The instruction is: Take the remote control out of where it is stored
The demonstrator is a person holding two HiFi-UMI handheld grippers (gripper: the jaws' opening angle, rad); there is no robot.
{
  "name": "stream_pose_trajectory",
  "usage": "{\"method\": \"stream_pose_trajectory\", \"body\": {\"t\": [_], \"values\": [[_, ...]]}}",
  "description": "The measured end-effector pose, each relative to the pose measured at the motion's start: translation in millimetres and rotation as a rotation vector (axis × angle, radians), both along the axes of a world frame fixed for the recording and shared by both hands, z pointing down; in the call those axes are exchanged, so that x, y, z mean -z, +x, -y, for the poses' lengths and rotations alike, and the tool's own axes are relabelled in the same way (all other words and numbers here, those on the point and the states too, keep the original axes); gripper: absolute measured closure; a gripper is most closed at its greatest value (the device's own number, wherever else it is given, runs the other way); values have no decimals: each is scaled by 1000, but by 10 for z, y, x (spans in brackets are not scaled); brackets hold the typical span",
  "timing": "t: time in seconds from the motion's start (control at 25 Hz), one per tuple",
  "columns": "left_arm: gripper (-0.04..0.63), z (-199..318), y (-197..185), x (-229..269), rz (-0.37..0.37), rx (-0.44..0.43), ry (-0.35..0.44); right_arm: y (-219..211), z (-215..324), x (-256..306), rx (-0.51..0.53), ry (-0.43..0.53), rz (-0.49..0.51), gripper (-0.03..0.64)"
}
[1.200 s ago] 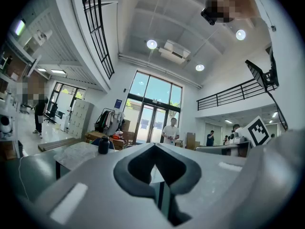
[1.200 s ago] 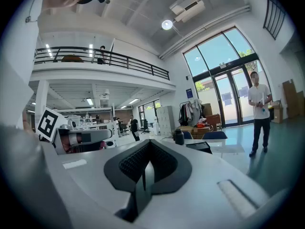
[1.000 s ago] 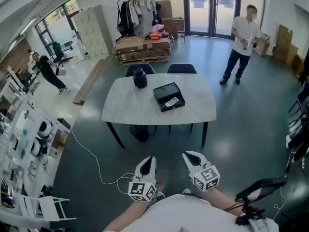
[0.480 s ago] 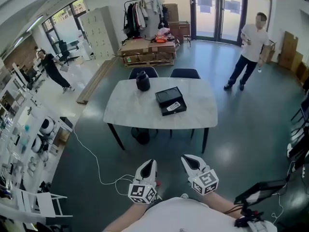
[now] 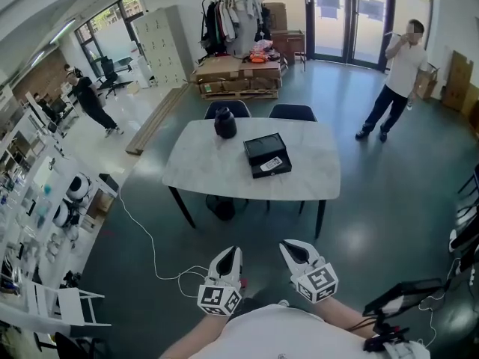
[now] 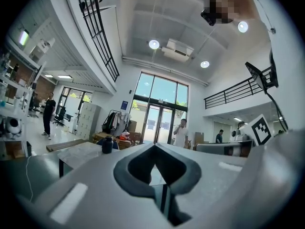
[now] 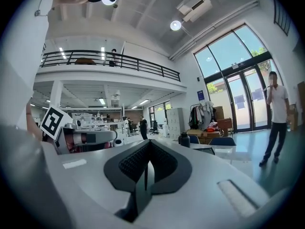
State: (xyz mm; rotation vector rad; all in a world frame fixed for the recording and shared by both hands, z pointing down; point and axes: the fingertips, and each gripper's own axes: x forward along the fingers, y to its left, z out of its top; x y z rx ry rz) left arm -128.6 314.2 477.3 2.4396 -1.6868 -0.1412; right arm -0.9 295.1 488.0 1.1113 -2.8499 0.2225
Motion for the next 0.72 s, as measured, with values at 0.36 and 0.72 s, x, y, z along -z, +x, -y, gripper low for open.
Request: {"method": "stream_pose_trajectory", "body": {"t": [0.36, 0.72], "values": [[595, 282, 87, -50, 15, 70, 7, 160, 362, -115, 61, 9, 1, 595], [595, 870, 2, -128, 29, 68, 8, 163, 931, -208, 35, 11, -15, 595]]}}
